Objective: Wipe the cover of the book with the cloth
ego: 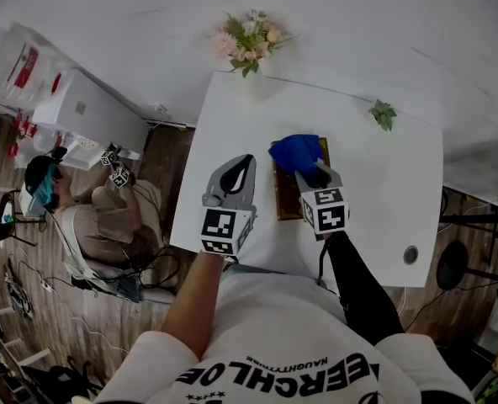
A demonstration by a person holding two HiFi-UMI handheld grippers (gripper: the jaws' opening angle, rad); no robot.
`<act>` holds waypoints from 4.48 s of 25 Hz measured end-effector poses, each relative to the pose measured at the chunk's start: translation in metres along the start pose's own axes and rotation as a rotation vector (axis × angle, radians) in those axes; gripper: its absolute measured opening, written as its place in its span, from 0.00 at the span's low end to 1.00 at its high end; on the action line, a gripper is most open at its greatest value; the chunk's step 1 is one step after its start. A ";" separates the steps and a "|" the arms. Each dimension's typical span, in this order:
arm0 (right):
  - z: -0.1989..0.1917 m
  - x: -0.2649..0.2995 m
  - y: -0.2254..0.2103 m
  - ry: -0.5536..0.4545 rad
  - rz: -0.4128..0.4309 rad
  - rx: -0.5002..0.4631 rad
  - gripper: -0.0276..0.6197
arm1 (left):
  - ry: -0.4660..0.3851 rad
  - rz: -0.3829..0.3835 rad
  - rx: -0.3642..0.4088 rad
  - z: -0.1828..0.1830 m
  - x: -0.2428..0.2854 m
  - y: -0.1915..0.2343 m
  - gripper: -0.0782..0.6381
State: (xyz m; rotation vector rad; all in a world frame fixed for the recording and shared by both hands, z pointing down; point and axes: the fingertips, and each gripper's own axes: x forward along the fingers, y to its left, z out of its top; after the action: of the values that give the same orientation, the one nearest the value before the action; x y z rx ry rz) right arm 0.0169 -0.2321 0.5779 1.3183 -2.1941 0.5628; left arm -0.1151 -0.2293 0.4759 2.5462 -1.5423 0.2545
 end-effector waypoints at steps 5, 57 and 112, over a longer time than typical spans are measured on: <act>-0.036 0.012 0.070 0.120 0.227 -0.168 0.25 | -0.045 0.036 -0.003 0.009 -0.006 0.006 0.19; -0.048 -0.068 -0.022 -0.095 -0.125 -0.050 0.25 | -0.024 0.027 0.043 0.003 -0.042 -0.049 0.19; -0.121 -0.103 -0.039 0.084 -0.133 0.023 0.25 | -0.031 0.017 0.010 -0.005 -0.056 -0.074 0.19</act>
State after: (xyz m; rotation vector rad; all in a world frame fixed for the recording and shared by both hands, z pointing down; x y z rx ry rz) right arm 0.1183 -0.1083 0.6125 1.4146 -2.0212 0.5832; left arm -0.0754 -0.1465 0.4647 2.5579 -1.5775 0.2270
